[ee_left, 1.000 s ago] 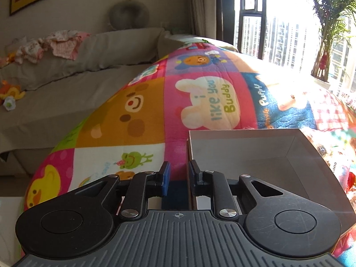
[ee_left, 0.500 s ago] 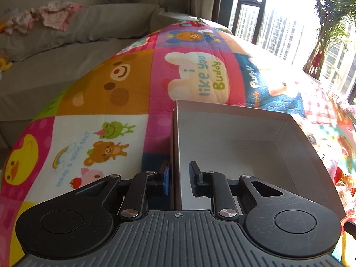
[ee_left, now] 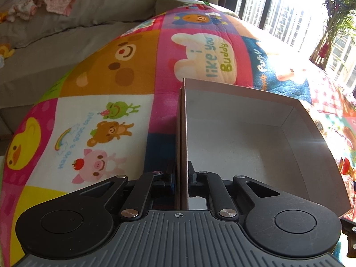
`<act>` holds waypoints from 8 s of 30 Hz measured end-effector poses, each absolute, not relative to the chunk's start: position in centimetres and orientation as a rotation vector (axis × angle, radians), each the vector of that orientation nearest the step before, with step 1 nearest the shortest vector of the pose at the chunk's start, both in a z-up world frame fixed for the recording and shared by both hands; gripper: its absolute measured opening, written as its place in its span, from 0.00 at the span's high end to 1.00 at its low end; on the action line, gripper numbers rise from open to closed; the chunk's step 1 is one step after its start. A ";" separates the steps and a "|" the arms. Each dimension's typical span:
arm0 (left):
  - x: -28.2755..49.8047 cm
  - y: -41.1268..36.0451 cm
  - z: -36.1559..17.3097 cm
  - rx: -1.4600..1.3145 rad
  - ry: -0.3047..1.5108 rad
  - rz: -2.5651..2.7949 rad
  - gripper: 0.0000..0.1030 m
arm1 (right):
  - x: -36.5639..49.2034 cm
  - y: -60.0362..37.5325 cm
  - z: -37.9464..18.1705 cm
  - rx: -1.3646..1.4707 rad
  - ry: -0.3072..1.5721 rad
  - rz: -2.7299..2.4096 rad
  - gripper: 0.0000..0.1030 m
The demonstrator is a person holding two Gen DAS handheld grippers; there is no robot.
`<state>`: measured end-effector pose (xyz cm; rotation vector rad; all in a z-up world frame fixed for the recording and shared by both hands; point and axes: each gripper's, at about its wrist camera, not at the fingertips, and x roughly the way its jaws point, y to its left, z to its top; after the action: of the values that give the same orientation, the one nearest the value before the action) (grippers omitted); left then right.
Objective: Organize objects
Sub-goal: 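Grasp the clear-wrapped bread bun with the right tool, then carry the bread bun into the box and open the right tool, then move the right tool to the red snack bag and grasp it, then carry the red snack bag into the box and release it, then grasp the pink Volcano stick pack with the right tool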
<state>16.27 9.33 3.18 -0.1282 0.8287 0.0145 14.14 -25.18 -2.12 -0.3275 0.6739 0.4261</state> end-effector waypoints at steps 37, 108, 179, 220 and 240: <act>14.3 8.0 4.1 -0.108 0.803 -0.010 0.88 | 7.8 -27.2 2.7 0.000 0.951 0.414 0.47; 13.6 7.5 4.1 -0.127 0.821 -0.003 0.86 | 19.1 -34.3 -2.8 0.142 0.809 0.100 0.31; 13.3 8.2 3.7 -0.153 0.793 -0.045 0.84 | 4.6 -25.4 2.0 -0.096 0.916 0.434 0.46; 12.8 8.2 3.5 -0.177 0.786 -0.050 0.81 | 16.7 -27.0 3.1 0.055 0.751 0.232 0.30; 12.5 7.8 3.6 -0.152 0.796 -0.045 0.82 | 24.9 -26.6 -0.9 0.100 0.818 0.132 0.30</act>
<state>12.55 7.85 3.60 -0.1518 0.7961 -0.0446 24.88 -26.62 -0.86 0.1002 0.8179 0.1318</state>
